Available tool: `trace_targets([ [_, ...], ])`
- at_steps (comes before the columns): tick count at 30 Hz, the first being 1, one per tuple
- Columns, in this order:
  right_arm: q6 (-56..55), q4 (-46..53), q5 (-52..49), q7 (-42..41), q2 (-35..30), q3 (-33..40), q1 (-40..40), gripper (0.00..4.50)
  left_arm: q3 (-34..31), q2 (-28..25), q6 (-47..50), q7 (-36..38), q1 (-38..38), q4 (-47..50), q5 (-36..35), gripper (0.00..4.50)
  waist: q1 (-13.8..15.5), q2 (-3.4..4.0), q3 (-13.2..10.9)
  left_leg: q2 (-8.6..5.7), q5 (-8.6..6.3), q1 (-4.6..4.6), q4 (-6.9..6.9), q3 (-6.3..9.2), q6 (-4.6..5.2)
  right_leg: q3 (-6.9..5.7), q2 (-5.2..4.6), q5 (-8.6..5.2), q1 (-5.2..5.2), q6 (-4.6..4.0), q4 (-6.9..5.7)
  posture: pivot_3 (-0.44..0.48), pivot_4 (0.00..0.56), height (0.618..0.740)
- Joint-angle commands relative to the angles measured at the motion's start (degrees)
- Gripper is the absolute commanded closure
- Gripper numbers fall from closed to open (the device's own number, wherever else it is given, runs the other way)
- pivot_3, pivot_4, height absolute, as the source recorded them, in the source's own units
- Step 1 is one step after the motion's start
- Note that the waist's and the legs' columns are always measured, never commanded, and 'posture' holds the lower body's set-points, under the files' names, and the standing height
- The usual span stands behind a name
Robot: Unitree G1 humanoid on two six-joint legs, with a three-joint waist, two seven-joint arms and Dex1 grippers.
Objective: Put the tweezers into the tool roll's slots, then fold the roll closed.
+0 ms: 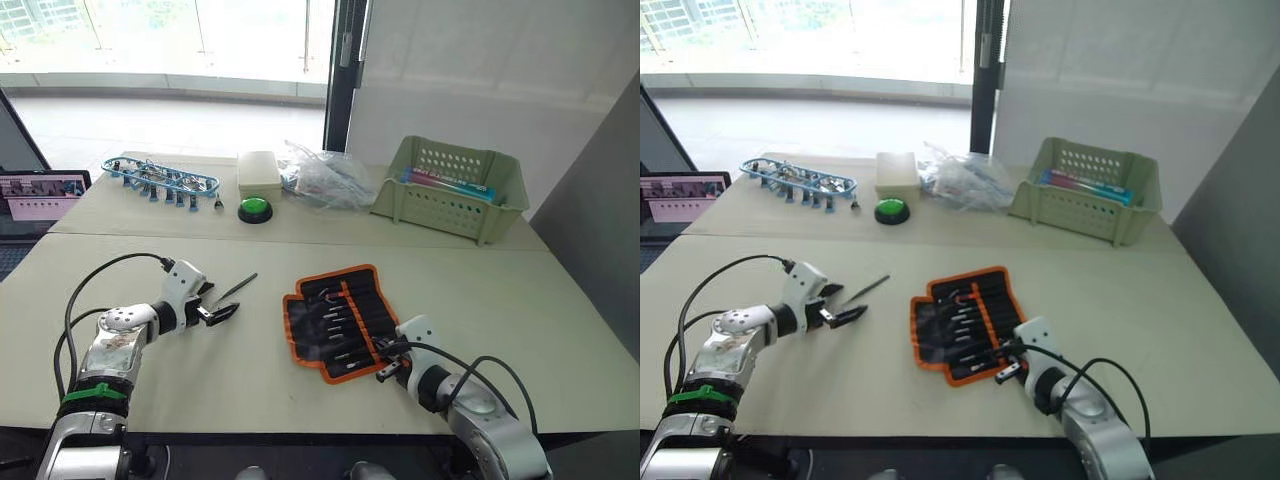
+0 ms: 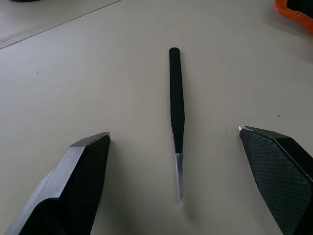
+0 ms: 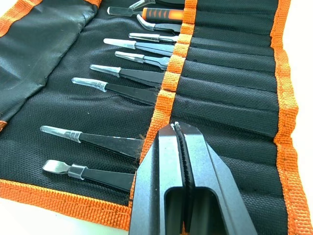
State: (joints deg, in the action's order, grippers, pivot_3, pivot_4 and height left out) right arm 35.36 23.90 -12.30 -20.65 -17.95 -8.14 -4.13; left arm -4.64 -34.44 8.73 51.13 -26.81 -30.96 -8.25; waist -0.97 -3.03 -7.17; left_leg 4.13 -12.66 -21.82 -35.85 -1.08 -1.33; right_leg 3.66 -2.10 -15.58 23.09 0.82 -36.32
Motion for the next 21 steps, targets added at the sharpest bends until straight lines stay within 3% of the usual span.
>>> trace_targets([
  [1,3.17,-4.23,0.9,0.29,-0.29,-1.8,-2.85,4.5,2.23,1.08,0.13,2.73,0.52,-0.95,-0.01,1.49,0.04,0.0,0.03,-0.01,0.0,0.0,0.0,0.0,0.0,0.01,0.0,0.02,0.0,0.04,-0.01,0.0,0.15,0.738],
  [10,3.34,-3.57,0.79,0.64,-0.39,-1.59,-3.31,4.5,2.19,1.46,0.23,2.32,0.48,-0.75,0.23,4.47,0.09,0.01,0.18,-0.1,0.0,-0.02,0.0,-0.01,0.01,0.1,-0.04,0.11,-0.04,0.33,0.05,0.0,0.15,0.738],
  [17,3.34,-3.58,0.75,0.58,-0.52,-1.67,-3.29,4.5,0.3,0.16,0.2,3.34,0.39,3.73,-1.94,4.47,0.09,0.01,0.17,-0.1,0.0,-0.06,-0.01,-0.01,0.01,0.11,-0.04,0.11,-0.02,0.36,0.05,0.0,0.15,0.738],
  [21,3.43,-3.58,0.74,0.57,-0.49,-1.8,-3.35,4.5,-0.53,-1.19,4.59,5.65,-0.96,12.38,-5.21,4.47,0.07,-0.1,0.12,-0.1,0.01,-0.21,-0.02,-0.01,0.01,0.11,-0.01,0.13,0.07,0.36,0.05,0.0,0.15,0.738],
])
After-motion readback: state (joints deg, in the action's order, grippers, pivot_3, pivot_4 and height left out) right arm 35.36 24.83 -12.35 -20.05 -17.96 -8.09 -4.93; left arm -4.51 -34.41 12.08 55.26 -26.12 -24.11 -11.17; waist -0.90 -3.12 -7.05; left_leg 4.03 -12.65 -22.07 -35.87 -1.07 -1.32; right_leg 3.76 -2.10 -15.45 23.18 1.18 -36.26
